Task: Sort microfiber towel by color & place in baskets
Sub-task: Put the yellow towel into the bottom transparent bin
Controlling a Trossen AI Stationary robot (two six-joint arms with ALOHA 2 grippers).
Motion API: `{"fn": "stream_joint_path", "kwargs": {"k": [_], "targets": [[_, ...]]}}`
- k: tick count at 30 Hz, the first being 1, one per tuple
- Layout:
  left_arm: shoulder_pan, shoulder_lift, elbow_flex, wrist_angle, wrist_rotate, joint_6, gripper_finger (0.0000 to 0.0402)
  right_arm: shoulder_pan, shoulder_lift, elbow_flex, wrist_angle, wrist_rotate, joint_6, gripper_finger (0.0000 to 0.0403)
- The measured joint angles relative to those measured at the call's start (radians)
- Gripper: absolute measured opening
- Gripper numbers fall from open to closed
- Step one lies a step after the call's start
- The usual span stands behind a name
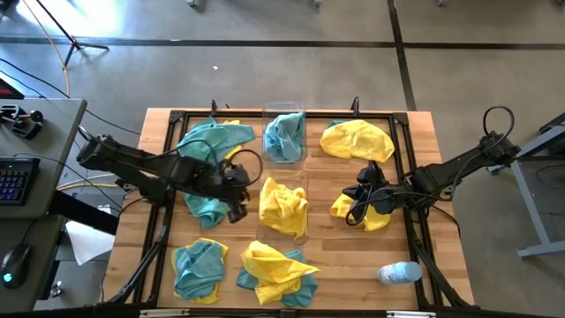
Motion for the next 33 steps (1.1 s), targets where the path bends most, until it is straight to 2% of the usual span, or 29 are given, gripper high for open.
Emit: {"fn": "stream_joint_path", "kwargs": {"k": [6, 12, 16, 19, 23, 27, 33], "targets": [[-0.048, -0.106, -0.113, 0.065, 0.01, -0.025, 0.0085, -0.06, 0.001, 0.014, 0.073, 0.036, -0.101, 0.0012], [-0.063, -0.215, -0.264, 0.174, 0.004, -0.028, 0.0085, -0.22, 0.072, 0.131, 0.056, 0.026, -0.23, 0.0012], [-0.062, -0.279, -0.348, 0.211, -0.004, -0.033, 0.0085, -0.345, 0.179, 0.25, -0.099, -0.005, -0.227, 0.0012], [-0.062, -0.315, -0.387, 0.214, -0.006, -0.033, 0.0085, -0.443, 0.266, 0.316, -0.238, -0.017, -0.156, 0.0012], [-0.062, -0.355, -0.418, 0.211, -0.006, -0.033, 0.0085, -0.581, 0.36, 0.337, -0.331, -0.121, -0.083, 0.0014], [-0.062, -0.378, -0.421, 0.21, -0.006, -0.019, 0.0085, -0.689, 0.435, 0.317, -0.328, -0.173, -0.077, 0.004], [-0.061, -0.407, -0.421, 0.207, -0.006, 0.074, 0.0085, -0.796, 0.532, 0.303, -0.288, -0.177, -0.03, 0.0113]]}}
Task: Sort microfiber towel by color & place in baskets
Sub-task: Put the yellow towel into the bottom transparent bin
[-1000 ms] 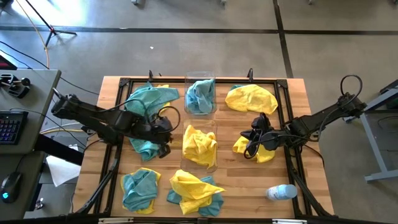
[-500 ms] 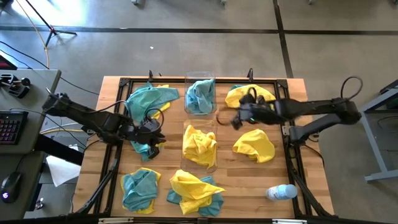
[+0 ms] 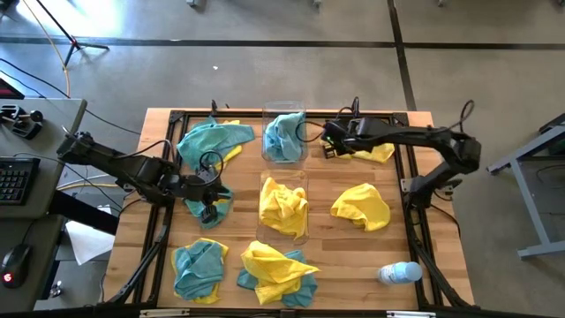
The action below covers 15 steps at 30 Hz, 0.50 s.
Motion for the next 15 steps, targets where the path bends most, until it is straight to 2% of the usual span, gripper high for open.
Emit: {"fn": "stream_joint_path", "kwargs": {"k": [7, 10, 15], "targets": [[0.034, -0.076, 0.0, -0.048, -0.007, 0.081, 0.0085, -0.072, 0.167, -0.001, 0.071, -0.025, 0.016, 0.0176], [0.045, -0.115, 0.0, -0.071, -0.007, 0.086, 0.0085, -0.089, 0.239, -0.001, 0.118, -0.065, 0.035, 0.0186], [0.046, -0.18, 0.0, -0.108, -0.007, 0.085, 0.0085, -0.103, 0.32, -0.001, 0.152, -0.072, 0.042, 0.0187]]}}
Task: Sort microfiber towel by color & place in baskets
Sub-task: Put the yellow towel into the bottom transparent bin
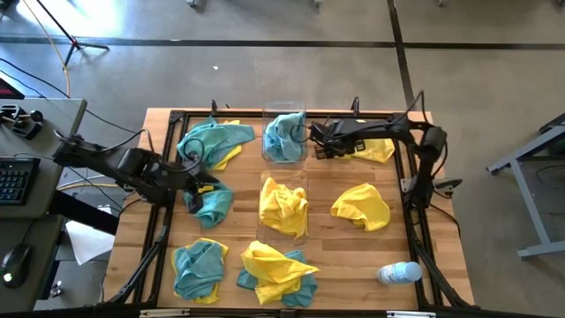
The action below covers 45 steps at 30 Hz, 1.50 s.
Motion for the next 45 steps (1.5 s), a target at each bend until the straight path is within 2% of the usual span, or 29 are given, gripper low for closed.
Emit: {"fn": "stream_joint_path", "kwargs": {"k": [5, 8, 11, 13, 16, 19, 23, 34, 40, 45], "targets": [[0.0, -0.039, 0.0, 0.0, -0.002, -0.008, 0.0085, -0.01, 0.048, 0.006, 0.004, -0.03, -0.004, 0.015], [0.0, -0.045, 0.0, 0.0, -0.006, -0.001, 0.0085, 0.003, 0.055, 0.005, 0.007, -0.026, 0.0, 0.0098], [0.0, -0.046, 0.0, 0.0, -0.007, 0.021, 0.0085, 0.029, 0.046, 0.002, -0.008, 0.026, 0.002, 0.0029], [0.0, -0.046, 0.0, 0.001, -0.007, 0.023, 0.0085, 0.045, 0.026, -0.004, -0.057, 0.044, 0.023, 0.001], [0.0, -0.046, 0.0, 0.004, -0.008, 0.018, 0.0085, 0.064, -0.037, -0.003, -0.127, 0.103, 0.067, 0.0018], [0.0, -0.046, 0.0, 0.004, -0.008, 0.018, 0.0085, 0.091, -0.125, -0.002, -0.178, 0.157, 0.069, 0.0006], [0.0, -0.046, 0.0, 0.004, -0.008, 0.018, 0.0085, 0.139, -0.28, 0.001, -0.213, 0.226, 0.118, 0.0006], [0.0, -0.046, 0.0, 0.034, -0.011, 0.016, 0.0085, 0.276, -0.666, 0.013, -0.234, 0.473, 0.127, 0.0001], [0.0, -0.046, 0.0, 0.043, -0.012, 0.016, 0.0085, 0.376, -0.718, 0.139, -0.225, 0.58, -0.014, 0.0001], [0.0, -0.046, 0.0, 0.043, -0.016, 0.01, 0.0085, 0.484, -0.685, 0.284, -0.103, 0.599, -0.203, 0.0]]}}
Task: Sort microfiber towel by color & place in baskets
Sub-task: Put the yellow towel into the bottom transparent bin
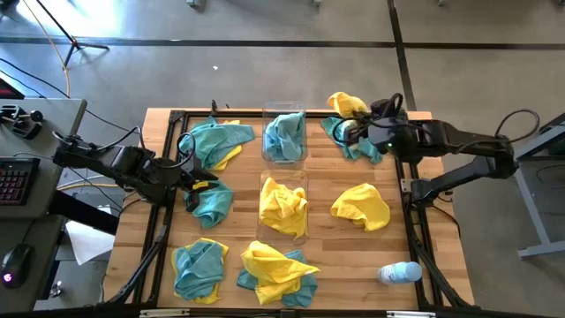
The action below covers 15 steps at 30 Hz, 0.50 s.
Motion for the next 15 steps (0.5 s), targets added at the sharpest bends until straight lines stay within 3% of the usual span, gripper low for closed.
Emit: {"fn": "stream_joint_path", "kwargs": {"k": [6, 15], "targets": [[0.0, 0.0, 0.0, 0.0, -0.011, -0.021, 0.0085, 0.134, 0.084, 0.17, 0.044, -0.011, -0.099, 0.0], [0.0, 0.0, 0.0, 0.0, -0.011, -0.038, 0.0085, 0.32, 0.235, 0.325, 0.044, -0.138, -0.159, 0.0]]}}
